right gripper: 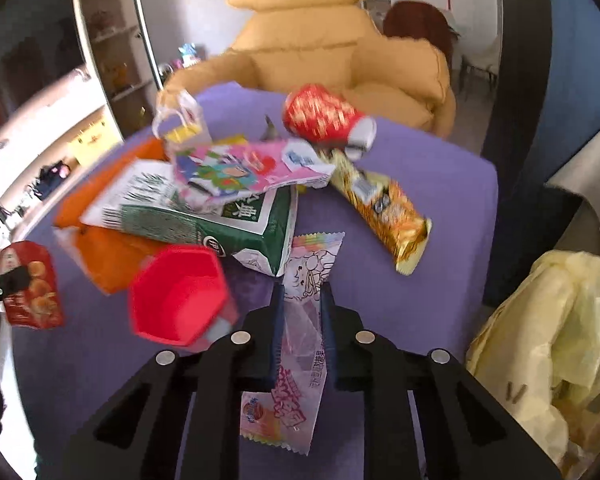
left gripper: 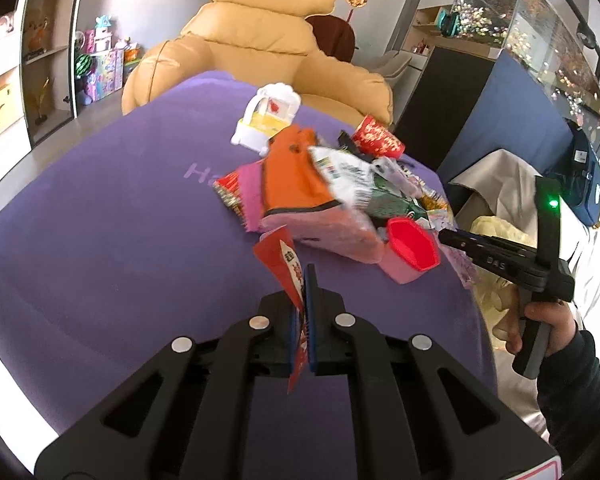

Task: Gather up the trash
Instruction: 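Lift both held wrappers and carry them toward the yellow-lined bin, then open the left tool over the bin while the right tool releases its pink wrapper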

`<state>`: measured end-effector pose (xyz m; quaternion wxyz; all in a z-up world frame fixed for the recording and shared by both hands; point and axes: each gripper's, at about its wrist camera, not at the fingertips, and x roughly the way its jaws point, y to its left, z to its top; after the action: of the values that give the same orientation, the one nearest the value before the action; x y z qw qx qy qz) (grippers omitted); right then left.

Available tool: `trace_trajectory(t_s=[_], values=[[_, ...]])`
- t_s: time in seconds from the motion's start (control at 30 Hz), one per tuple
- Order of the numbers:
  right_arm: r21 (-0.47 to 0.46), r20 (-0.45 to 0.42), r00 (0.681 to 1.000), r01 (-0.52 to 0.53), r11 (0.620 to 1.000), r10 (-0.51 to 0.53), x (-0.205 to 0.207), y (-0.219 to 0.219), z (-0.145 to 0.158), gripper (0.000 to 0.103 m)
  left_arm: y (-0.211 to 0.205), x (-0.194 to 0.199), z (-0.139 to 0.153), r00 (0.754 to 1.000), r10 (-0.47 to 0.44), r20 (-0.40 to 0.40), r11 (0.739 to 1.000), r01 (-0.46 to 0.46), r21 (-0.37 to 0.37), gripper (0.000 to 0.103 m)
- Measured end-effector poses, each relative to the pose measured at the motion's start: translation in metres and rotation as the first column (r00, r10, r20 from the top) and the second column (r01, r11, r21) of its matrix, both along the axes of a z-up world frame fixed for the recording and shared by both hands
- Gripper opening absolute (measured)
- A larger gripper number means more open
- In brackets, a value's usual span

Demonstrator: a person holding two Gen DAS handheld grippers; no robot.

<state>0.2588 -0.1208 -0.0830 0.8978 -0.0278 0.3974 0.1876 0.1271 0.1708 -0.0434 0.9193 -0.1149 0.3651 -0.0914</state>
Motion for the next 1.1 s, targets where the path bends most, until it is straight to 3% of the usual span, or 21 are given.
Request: trace_trajectory(t_s=[0.4,0.63,0.83,1.1], values=[[0.047,0.191,0.981,-0.047,0.998,0.037,-0.048,-0.019,0.083,0.018,-0.056,0.01,0.068,0.979,-0.109,0.174,0.994,0.105,0.032,0.003],[0.034,0.269,0.963,-0.021,0.999,0.011,-0.069,-0.048,0.109,0.017,-0.099,0.024,0.089,0.958,-0.195,0.212,0.98,0.197,0.011,0.003],[0.004,0.302,0.952,0.048,0.999,-0.047,-0.08,-0.091,0.117,0.017,-0.157,0.042,0.088,0.932,-0.307,0.193,0.948,0.318,-0.029,0.003],[-0.01,0.307,0.929,0.218,0.976,-0.205,-0.087,-0.18,0.111,0.018,-0.256,0.077,0.068,0.865,-0.484,0.133,0.859,0.499,-0.117,0.003]])
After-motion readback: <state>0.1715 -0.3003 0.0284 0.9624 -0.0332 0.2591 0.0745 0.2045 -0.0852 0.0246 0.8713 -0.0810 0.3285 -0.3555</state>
